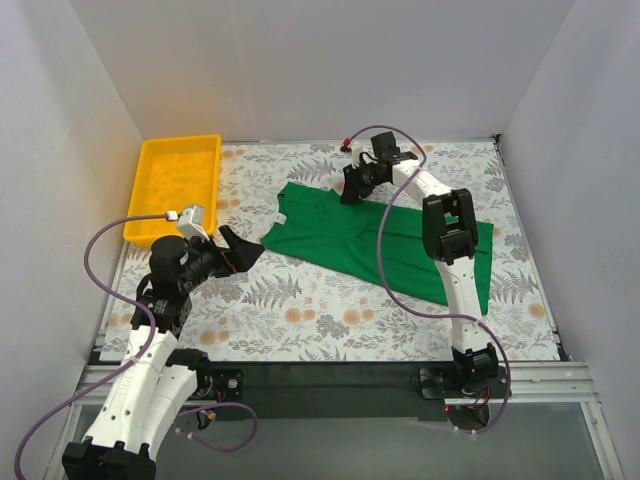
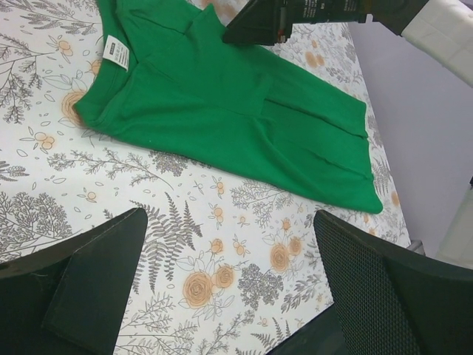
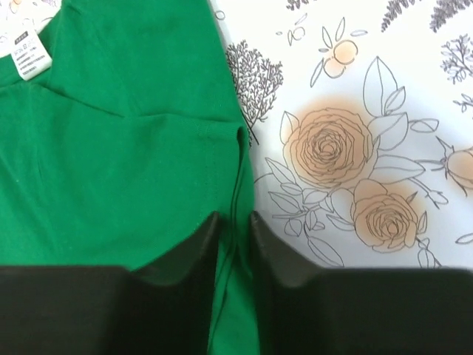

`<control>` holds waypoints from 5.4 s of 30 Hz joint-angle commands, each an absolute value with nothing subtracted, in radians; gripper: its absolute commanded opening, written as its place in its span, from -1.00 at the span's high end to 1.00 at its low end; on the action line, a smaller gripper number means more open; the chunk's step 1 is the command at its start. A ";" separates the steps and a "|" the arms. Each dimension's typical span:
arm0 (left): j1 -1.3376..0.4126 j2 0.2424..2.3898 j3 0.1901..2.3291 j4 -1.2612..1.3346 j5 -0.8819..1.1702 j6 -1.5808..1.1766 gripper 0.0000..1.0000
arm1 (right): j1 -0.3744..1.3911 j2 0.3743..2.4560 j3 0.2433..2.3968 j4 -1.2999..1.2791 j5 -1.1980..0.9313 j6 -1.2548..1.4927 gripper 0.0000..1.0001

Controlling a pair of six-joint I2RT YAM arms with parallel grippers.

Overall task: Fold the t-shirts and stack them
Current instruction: Fold the tshirt

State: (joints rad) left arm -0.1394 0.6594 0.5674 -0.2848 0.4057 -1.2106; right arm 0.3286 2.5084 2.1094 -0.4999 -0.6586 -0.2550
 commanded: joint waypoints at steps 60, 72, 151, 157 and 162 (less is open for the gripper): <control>-0.439 1.982 1.205 -0.305 0.065 -1.630 1.00 | -0.179 1.204 0.861 -0.284 -0.798 -0.344 -0.86; -0.186 1.662 1.135 -0.336 0.305 -1.261 -0.21 | -0.014 1.342 0.962 -0.482 -0.766 -0.564 -0.86; -0.180 2.552 2.232 -0.722 0.210 -1.417 0.55 | -0.204 1.480 1.026 -0.607 -0.795 -0.574 -0.57; -0.163 2.295 2.039 -0.589 0.201 -1.278 -0.11 | 0.029 1.433 1.000 -0.614 -0.766 -0.725 -0.66; -0.163 1.842 1.561 -0.378 -0.004 -1.172 -0.28 | 0.384 1.407 0.969 -0.572 -0.546 -0.824 -0.82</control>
